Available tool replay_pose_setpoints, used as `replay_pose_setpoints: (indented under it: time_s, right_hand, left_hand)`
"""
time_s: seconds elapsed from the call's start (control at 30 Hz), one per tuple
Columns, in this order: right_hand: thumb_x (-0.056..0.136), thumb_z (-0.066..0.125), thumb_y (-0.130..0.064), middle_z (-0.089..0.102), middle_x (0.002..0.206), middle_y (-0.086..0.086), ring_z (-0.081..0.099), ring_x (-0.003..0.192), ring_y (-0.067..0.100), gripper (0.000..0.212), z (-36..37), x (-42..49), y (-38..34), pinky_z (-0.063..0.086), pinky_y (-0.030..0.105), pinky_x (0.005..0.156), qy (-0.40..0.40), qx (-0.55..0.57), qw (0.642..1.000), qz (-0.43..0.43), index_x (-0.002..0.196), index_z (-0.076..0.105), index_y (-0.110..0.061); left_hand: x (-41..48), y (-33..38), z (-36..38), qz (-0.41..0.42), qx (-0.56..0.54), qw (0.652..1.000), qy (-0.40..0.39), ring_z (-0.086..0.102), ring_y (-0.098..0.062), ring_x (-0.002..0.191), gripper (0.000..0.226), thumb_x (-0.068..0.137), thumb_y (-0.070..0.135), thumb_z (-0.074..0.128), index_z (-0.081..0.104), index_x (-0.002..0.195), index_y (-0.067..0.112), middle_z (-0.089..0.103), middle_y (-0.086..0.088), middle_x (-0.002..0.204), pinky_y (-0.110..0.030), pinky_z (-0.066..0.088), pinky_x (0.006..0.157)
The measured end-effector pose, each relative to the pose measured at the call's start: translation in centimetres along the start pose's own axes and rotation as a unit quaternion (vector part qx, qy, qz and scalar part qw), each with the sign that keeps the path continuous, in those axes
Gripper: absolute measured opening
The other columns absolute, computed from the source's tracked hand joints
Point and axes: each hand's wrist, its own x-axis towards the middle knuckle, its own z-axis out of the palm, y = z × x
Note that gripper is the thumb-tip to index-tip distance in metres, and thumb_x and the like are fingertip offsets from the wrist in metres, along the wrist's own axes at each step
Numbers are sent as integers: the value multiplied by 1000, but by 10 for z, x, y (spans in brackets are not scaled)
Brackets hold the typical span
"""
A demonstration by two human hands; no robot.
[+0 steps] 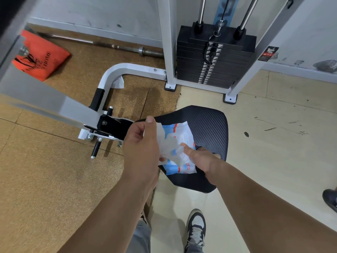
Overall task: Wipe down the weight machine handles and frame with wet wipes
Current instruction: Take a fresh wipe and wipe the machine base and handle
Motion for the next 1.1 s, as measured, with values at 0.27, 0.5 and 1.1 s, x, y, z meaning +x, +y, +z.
replay_pose_setpoints:
  time_s: [0.27,0.5,1.1]
  right_hand:
    - [97,51,-76,59,140,3,57,123,26,64,-26,-66,5,48,47,109,-27,126,992,-1,137,60,-26]
    - [106,49,-58,80,113,10,75,108,25,49,-59,-232,-23,56,37,96,-56,173,964,-195,116,77,-19]
    - [97,66,-52,74,96,26,69,84,30,43,-3,-448,28,55,46,80,-110,55,923,-364,97,60,-9]
  left_hand:
    - [-48,42,-8,-5,29,996,-79,67,-21,77,27,104,40,59,66,85,22,74,-5,85,-36,52,66]
    - [-151,95,-14,11,50,986,-160,72,-35,88,30,105,41,57,67,105,12,75,-17,102,-49,58,73]
    - [-340,117,-153,-43,-120,984,-122,76,-29,103,42,94,49,70,69,117,14,78,-12,111,-46,59,93]
